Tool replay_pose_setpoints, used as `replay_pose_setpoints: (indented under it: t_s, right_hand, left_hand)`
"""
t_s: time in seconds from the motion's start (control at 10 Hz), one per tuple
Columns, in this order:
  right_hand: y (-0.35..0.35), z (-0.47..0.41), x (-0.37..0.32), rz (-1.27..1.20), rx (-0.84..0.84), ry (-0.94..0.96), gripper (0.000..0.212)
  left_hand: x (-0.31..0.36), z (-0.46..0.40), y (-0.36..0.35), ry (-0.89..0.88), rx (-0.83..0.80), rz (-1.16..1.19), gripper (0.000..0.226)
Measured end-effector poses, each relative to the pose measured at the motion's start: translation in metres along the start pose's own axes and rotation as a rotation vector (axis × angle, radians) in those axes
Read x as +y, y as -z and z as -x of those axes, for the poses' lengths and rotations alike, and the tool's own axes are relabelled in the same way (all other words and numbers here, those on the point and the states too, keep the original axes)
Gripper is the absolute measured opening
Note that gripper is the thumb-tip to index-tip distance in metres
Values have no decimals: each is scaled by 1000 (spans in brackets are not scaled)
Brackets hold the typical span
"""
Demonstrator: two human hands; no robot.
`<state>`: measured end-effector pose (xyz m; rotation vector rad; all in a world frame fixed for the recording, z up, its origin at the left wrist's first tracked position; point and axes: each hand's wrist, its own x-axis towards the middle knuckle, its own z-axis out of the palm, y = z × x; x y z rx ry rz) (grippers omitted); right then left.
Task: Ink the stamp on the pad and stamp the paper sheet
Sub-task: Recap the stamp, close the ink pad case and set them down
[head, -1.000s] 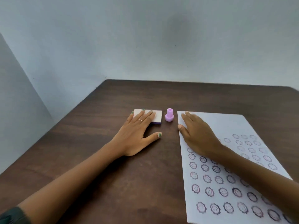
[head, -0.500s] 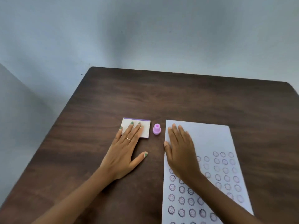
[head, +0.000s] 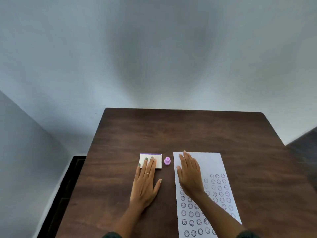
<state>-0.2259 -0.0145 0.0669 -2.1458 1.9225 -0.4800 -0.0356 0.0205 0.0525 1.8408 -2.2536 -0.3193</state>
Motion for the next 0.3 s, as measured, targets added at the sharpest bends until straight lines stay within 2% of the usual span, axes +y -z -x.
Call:
replay_pose_setpoints:
  t_s: [0.3]
  right_hand:
    - [21, -4, -12, 69, 126, -10, 48]
  left_hand:
    - [9, -35, 34, -74, 111, -81, 65]
